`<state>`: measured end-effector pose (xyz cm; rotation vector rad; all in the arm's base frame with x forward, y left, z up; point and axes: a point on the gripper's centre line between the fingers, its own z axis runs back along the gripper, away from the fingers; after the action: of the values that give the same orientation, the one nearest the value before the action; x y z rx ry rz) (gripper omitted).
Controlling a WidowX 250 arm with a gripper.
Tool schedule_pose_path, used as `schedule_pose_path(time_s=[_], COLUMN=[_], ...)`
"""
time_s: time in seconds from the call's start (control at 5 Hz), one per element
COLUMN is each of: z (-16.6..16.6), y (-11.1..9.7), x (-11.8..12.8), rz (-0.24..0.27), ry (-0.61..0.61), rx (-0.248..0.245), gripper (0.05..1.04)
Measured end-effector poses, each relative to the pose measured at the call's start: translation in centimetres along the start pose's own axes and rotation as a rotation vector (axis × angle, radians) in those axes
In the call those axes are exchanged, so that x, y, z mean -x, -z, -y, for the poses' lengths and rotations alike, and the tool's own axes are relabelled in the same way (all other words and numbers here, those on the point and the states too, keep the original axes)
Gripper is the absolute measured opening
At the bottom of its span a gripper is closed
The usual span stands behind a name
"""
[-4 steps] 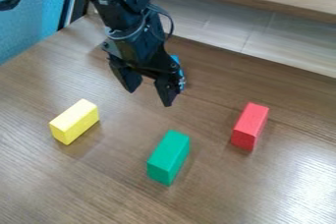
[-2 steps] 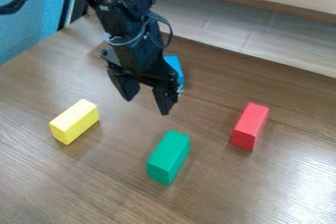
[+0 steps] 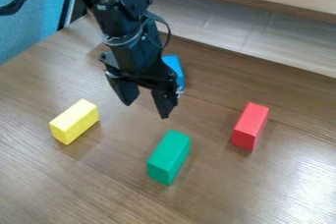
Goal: Put the green block on top of yellow block
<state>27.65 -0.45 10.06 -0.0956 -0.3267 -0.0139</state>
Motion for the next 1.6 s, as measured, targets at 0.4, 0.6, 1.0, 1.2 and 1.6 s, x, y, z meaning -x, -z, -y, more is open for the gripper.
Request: schedule_pose_path(time_s=[0.4,0.6,1.0,1.2,1.6], z=[2.1,3.2,2.8,2.3,2.3], y=[1.2,2.8,5.6,6.9,6.8], x=[0.7,1.4,2.9,3.9,4.0], rz=[-0.028,-0.070,-0.146,-0.186,-0.097], ry=[-0.026,-0.012,-0.009,-0.010,-0.024], rx=[0.033,0.033,-0.036,-0.067,-0.045], gripper=[0.999,0.999,0.999,0.972,0.600])
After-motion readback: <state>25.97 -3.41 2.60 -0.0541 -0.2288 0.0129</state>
